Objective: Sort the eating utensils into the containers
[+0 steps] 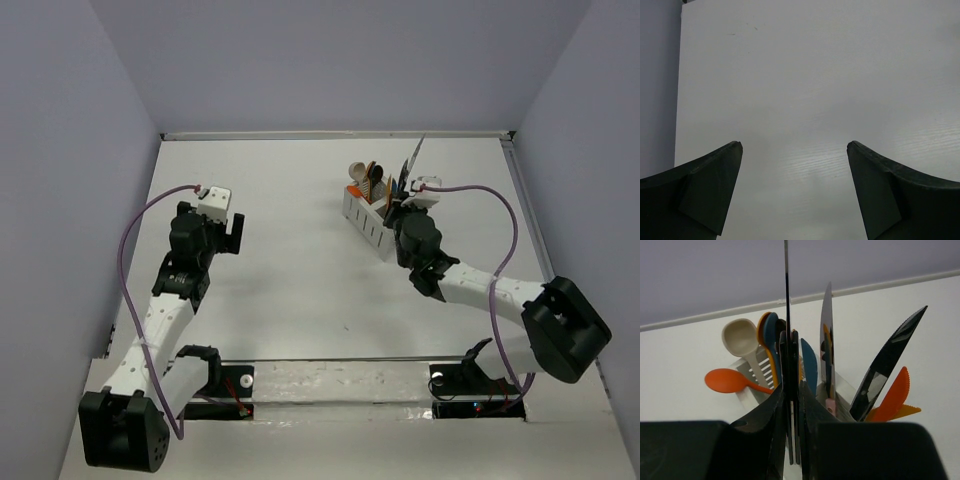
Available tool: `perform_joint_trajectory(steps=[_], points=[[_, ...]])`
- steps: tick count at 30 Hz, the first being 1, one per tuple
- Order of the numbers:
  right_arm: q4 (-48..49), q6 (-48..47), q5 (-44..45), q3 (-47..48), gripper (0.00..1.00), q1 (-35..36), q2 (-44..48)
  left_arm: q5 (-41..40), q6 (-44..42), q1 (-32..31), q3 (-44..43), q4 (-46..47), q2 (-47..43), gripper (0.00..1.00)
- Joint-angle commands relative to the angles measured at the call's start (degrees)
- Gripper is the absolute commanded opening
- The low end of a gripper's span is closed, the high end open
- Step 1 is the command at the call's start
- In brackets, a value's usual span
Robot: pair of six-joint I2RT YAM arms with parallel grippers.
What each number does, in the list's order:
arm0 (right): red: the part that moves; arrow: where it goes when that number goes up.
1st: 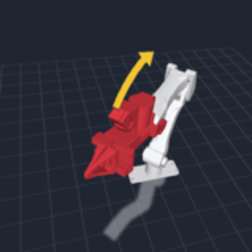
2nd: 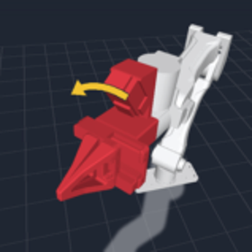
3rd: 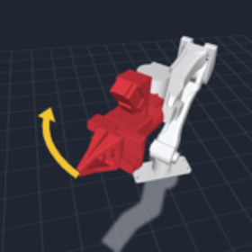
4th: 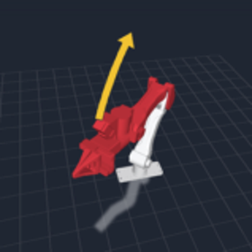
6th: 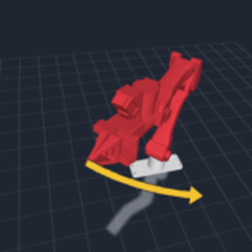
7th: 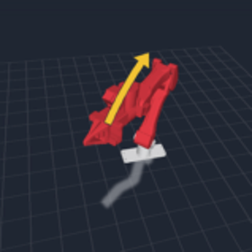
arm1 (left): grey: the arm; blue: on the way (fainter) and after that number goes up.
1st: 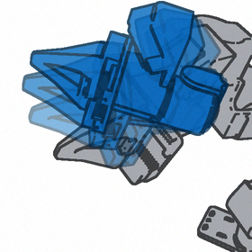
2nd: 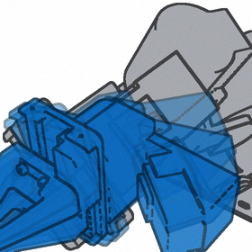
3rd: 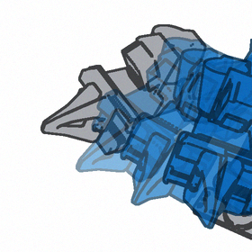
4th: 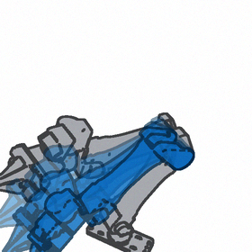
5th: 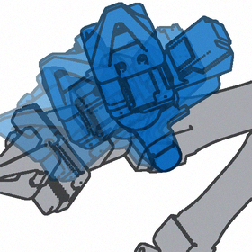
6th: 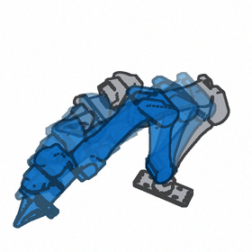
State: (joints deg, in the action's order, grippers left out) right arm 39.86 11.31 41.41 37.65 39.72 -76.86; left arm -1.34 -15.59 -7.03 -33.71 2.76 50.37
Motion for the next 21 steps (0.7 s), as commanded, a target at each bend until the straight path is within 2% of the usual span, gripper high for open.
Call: perform_joint_trajectory(steps=[1, 4, 9, 17, 19, 21], points=[[10.1, -3.7, 3.2, 0.8, 0.00, -2.5, -3.3, -0.2, -1.9, 1.8, 3.4, 9.8, -0.5, 0.99], [12.4, -4.5, 2.4, 1.0, 0.00, -4.3, -6.2, 0.0, -1.8, 2.8, 6.4, 12.7, 1.0, 0.99], [15.2, -5.3, 0.0, 0.8, 0.00, -6.4, -8.5, 0.5, -1.6, 3.4, 6.6, 13.8, 1.9, 0.99], [15.8, -2.3, -3.1, -0.8, 0.00, -6.4, -10.9, 0.4, -1.9, 3.4, 7.3, 14.5, 1.5, 0.99], [15.8, -1.6, -4.3, -1.5, 0.07, -6.4, -10.7, 0.2, -1.9, 3.4, 7.3, 14.5, 1.5, 0.99], [15.7, -1.5, -5.0, -1.9, 0.19, -6.4, -10.2, 0.3, -2.0, 3.4, 7.3, 14.5, 1.5, 0.99]])
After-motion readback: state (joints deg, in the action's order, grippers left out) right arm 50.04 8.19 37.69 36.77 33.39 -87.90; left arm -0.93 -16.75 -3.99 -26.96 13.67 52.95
